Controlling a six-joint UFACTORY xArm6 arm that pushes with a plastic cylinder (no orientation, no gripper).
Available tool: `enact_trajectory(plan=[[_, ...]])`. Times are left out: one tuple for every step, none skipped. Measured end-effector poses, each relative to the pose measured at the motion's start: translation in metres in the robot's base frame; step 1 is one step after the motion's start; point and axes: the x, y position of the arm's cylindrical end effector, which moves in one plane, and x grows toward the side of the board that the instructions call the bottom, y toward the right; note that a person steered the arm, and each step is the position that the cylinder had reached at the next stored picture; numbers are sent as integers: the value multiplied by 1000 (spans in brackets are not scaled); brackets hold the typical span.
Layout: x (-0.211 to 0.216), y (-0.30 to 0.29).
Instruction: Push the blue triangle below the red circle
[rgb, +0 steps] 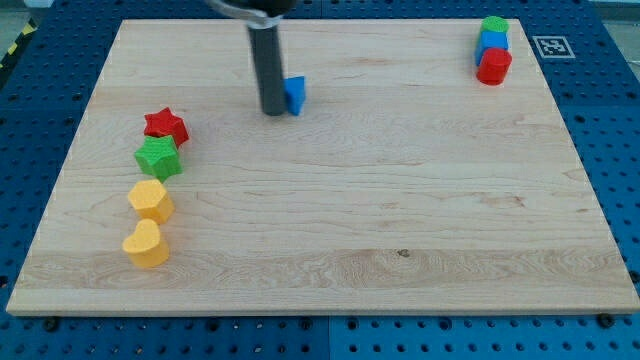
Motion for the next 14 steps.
enact_trajectory(plan=[[-23,17],[-53,19],[-63,45],[-64,79],[-78,95],[-86,106],[-72,128],[-55,154],[-39,164],[-17,164],[0,163],[10,161],[-7,162],[0,178]])
